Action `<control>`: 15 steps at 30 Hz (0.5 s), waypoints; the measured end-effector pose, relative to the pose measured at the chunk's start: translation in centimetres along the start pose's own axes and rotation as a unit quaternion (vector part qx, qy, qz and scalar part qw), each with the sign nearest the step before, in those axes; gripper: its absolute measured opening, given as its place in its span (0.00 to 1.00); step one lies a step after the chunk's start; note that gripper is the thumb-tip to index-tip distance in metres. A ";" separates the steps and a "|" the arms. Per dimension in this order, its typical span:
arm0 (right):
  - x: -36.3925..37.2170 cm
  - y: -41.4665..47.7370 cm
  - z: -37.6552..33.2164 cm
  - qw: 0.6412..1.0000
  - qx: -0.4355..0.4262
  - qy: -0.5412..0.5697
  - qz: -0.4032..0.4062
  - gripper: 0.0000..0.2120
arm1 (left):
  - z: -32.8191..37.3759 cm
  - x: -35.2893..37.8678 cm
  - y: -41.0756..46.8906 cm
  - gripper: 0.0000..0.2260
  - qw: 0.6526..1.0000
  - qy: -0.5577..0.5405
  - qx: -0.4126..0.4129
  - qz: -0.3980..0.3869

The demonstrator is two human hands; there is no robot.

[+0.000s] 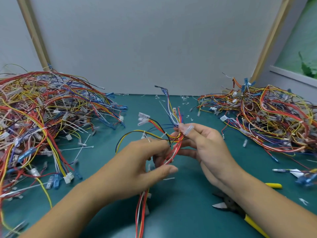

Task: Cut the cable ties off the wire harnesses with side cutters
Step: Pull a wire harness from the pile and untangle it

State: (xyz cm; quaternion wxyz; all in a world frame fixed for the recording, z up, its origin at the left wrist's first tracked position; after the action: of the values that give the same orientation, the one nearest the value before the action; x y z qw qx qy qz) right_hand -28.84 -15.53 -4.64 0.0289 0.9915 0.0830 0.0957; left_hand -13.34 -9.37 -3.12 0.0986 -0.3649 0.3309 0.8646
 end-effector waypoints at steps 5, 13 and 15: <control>-0.3 0.1 -0.8 0.999 -0.039 0.024 0.017 0.08 | 0.4 -1.3 0.0 0.21 0.995 0.050 -0.006 0.089; -0.8 0.2 -1.0 0.996 -0.068 0.037 0.053 0.05 | 0.2 -4.9 -0.9 0.15 0.928 -0.055 -0.043 0.367; -0.8 0.2 -1.0 0.996 -0.064 0.043 0.049 0.05 | -0.2 -5.0 -0.9 0.11 0.922 -0.040 -0.072 0.378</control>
State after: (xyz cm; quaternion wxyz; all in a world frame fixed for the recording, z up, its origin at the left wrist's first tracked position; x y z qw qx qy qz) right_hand -29.76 -15.77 -3.75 0.0843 0.9854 0.0288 0.1450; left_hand -9.29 -8.50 -0.17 -0.2489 -0.1842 0.3773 0.8728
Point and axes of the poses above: each hand's wrist, its own y-axis towards the middle knuckle, its own x-axis out of the palm, z = x × y, the point moved 4 cm from there along y, towards the middle knuckle, and after that the axes turned 2 degrees about z, right-handed, at the moved point
